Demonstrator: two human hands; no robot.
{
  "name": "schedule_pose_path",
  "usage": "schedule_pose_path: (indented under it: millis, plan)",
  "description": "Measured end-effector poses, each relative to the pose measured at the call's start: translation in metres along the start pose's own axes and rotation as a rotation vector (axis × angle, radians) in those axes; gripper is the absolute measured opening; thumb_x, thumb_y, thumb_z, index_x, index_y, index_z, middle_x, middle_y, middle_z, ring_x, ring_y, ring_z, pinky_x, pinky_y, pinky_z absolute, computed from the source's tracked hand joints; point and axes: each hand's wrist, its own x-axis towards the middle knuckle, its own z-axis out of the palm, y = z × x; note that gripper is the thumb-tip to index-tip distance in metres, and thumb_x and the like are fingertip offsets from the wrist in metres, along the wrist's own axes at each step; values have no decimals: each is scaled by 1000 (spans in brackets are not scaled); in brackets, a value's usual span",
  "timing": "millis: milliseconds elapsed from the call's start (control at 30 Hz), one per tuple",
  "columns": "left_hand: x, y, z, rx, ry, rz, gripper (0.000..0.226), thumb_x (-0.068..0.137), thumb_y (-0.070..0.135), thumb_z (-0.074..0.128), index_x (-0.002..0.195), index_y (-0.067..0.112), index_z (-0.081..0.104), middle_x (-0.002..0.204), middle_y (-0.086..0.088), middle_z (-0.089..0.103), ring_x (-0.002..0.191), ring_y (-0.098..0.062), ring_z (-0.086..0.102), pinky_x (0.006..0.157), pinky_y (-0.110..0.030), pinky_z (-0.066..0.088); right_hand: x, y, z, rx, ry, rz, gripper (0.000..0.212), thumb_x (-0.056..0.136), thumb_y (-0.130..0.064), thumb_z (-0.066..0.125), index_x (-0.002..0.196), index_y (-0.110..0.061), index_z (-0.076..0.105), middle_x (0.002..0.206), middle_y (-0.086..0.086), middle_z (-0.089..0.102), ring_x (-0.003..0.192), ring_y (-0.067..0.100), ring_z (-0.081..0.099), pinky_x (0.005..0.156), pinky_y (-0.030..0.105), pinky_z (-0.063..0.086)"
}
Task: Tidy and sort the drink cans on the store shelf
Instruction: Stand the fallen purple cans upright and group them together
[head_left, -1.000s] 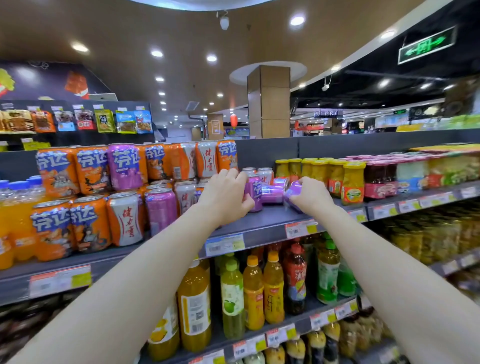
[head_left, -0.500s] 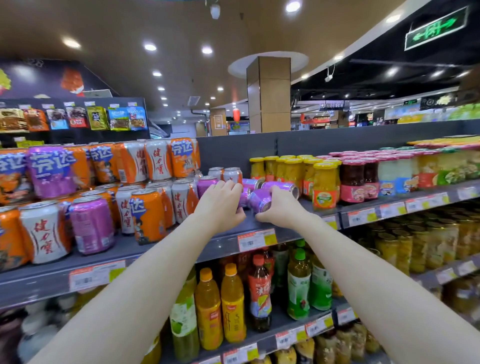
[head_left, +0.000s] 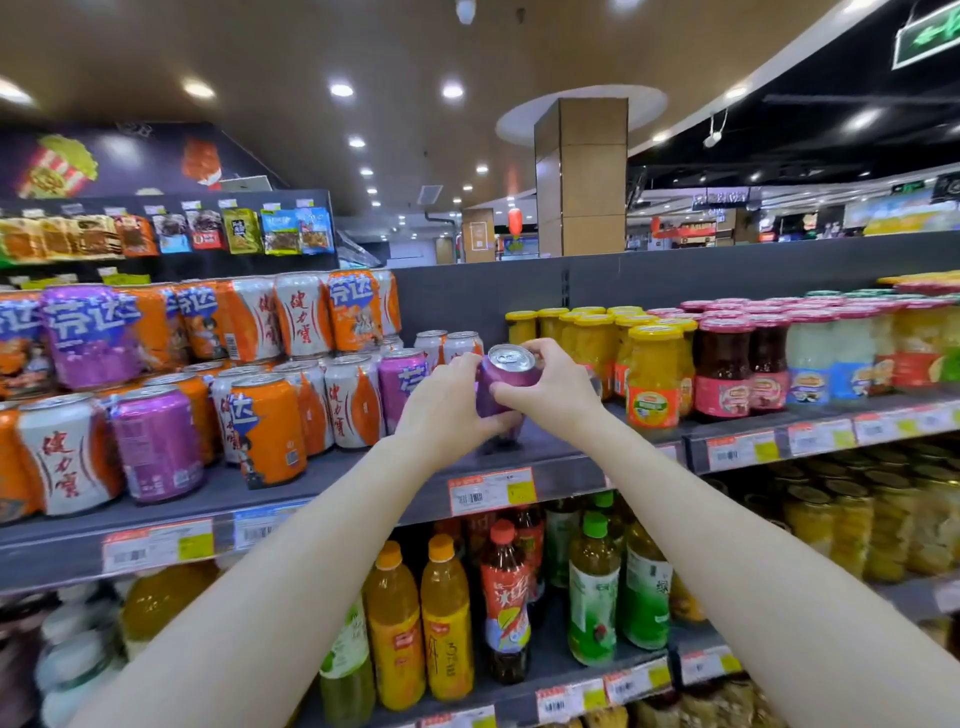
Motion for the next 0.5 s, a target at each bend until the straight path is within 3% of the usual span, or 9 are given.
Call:
schedule_pose_path:
  millis: [200,333,400,500]
  plan:
    - [-7,-10,-11,-205,40,-202,59,70,53,79,114,24,52,103,9,67,94,-13,67,79,-37,59,9,-1,20,118,-124,-17,68,66,-47,86,124,-26,56,111,-3,72,102,10,69,85,33,61]
    - [-14,-18,-20,-194,49,-254,51,74,49,81,105,23,50,91,16,63,85,-7,65,67,-26,51,15,-1,24,199,-272,-22,64,80,-37,80,137,-20,57,121,-1,69,111,11,66,85,26,56]
    - [-17,-22,-26,-184,66,-278,52,75,50,82,105,20,52,90,15,62,82,-5,62,62,-22,45,21,1,24,220,-227,2,52,87,-28,70,136,-17,58,123,3,69,113,15,65,81,22,54]
    - [-22,-28,-35,-227,52,-319,58,75,48,84,112,22,48,97,14,59,86,-1,57,63,-14,42,32,13,26,128,-142,24,45,89,-15,65,134,-12,59,121,6,69,112,20,65,88,28,52]
